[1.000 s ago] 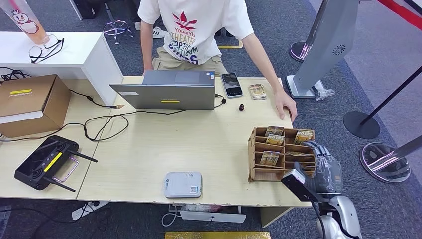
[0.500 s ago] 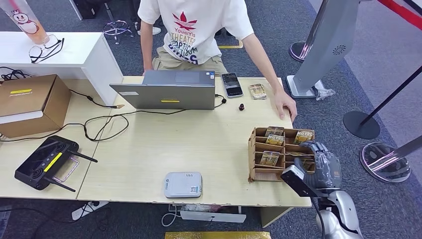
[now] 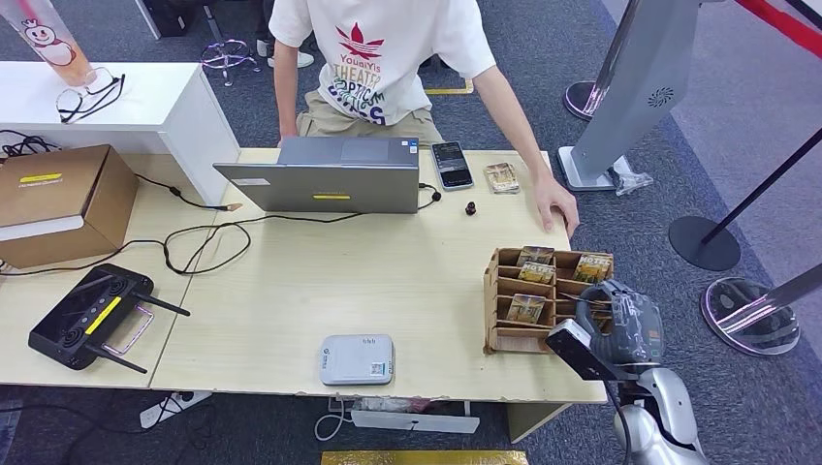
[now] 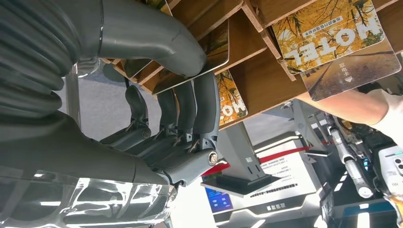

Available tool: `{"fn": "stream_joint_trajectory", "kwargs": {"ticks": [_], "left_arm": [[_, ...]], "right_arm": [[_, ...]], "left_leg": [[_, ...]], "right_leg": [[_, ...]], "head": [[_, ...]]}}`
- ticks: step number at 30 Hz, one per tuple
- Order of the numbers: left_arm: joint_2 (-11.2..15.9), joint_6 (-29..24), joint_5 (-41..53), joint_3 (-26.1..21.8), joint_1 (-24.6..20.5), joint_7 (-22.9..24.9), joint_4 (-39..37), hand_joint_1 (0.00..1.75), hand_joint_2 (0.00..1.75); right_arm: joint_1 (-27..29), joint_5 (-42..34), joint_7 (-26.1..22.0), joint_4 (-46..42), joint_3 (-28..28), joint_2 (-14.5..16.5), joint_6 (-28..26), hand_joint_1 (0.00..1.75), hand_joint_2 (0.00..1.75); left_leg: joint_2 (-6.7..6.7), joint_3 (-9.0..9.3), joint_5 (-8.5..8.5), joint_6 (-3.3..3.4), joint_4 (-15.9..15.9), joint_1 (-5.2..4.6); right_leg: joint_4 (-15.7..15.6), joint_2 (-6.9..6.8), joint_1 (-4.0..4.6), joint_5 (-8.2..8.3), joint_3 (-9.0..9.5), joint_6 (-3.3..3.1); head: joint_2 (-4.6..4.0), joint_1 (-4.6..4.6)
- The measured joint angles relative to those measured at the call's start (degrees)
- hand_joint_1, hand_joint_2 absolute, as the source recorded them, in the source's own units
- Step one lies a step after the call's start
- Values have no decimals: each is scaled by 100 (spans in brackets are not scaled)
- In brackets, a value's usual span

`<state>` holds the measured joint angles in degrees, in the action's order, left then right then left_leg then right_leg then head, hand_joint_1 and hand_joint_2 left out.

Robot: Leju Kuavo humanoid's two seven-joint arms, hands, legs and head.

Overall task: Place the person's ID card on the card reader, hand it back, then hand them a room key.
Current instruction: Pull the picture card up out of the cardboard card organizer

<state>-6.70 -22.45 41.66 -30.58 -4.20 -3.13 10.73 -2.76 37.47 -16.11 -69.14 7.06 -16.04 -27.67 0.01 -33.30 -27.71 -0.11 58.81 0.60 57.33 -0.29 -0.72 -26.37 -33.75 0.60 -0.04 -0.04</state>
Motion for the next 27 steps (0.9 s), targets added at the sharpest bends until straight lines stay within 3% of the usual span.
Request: {"fn": "stream_joint_trajectory", "kwargs": {"ticks": [17, 27], "left_arm": [[8, 3, 34, 0, -4, 0, 1, 0, 0], [12, 7, 26, 0, -7, -4, 1, 0, 0]], "right_arm": [[-4, -66, -47, -42, 1, -75, 4, 134, 175], [-3, -87, -113, -431, 25, -310, 222, 134, 175]], "left_leg": [[0, 0, 0, 0, 0, 0], [0, 1, 0, 0, 0, -1]], "right_leg": [[0, 0, -1, 0, 1, 0], [0, 0, -1, 0, 0, 0]], "head": [[0, -1], [0, -1]]}}
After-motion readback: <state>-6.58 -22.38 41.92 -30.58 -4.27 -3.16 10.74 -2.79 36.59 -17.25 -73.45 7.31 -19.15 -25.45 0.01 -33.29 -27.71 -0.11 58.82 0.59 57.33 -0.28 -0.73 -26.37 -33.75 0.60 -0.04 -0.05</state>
